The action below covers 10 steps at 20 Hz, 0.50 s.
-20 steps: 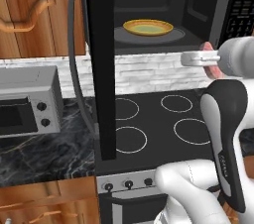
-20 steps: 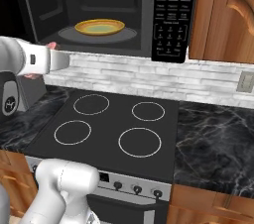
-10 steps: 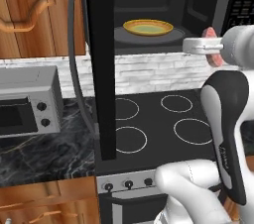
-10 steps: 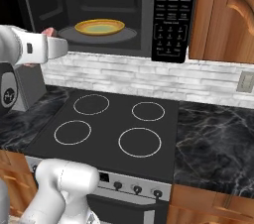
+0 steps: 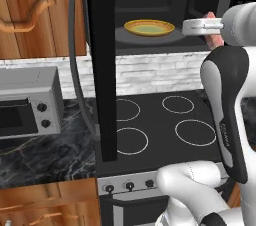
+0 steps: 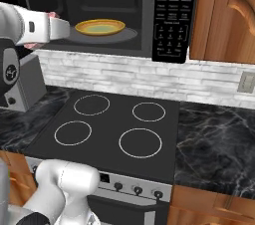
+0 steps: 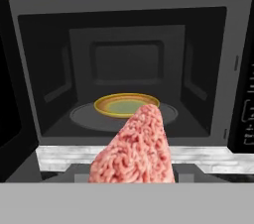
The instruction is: Transport the steak from the fridge to the microwave and turn on the microwave.
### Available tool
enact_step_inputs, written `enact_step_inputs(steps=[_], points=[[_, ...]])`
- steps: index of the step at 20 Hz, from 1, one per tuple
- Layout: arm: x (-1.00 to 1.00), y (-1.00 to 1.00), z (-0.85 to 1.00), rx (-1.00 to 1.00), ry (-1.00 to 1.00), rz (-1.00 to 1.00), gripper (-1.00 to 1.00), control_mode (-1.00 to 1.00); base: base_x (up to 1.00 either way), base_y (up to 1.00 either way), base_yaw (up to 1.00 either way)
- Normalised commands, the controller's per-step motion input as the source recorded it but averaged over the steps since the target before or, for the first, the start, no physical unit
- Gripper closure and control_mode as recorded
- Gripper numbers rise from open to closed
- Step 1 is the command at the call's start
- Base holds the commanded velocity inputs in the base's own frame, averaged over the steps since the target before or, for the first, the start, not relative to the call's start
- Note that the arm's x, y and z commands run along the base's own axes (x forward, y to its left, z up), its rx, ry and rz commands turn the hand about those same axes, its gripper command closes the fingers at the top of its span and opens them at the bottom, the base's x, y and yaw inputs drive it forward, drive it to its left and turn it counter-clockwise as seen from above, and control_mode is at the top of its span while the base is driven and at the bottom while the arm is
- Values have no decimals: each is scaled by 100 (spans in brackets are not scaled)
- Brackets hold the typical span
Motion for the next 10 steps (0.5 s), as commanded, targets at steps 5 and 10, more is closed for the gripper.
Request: enact_step_inputs(steps=[5,10], points=[[37,0,5,0,6,0,100,-100,0,0,0],[51,0,0,0,9,0,100,-100,0,0,0]])
